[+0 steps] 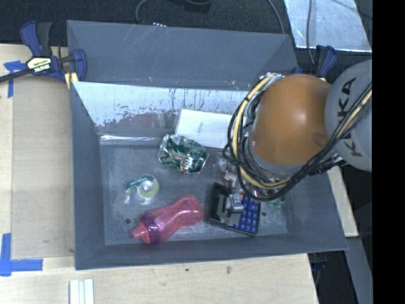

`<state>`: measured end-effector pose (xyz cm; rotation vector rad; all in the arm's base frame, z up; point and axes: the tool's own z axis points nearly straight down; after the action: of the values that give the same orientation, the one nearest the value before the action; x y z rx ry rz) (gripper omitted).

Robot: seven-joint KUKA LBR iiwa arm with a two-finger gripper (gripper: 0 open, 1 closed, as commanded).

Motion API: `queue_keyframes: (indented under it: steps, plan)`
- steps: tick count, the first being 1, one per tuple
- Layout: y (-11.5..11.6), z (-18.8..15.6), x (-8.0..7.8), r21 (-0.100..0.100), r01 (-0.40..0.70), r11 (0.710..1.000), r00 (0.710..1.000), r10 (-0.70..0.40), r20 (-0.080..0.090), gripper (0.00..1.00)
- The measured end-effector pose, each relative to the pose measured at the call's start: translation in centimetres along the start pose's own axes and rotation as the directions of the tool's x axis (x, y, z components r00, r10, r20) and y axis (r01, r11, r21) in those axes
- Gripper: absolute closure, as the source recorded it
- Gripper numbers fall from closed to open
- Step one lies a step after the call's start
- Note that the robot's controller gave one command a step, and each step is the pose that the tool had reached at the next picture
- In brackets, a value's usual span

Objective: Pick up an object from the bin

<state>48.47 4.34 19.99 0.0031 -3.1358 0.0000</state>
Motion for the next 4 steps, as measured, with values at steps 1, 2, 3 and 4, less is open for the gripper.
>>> queue_keyframes:
  steps: [1, 2, 3, 4]
  plan:
    - [0.0, -0.4, -0.2, 0.0, -0.002, 1.0, 1.0, 0.002, 0.009, 0.0]
    - [5.0, 3.1, -1.1, 0.002, 0.248, 0.969, 0.969, -0.248, 0.007, 0.0]
    - [7.2, 5.4, -0.6, 0.0, 0.202, 0.979, 0.979, -0.202, 0.006, 0.0]
    - [8.1, 8.1, -1.1, 0.001, 0.159, 0.987, 0.987, -0.159, 0.006, 0.0]
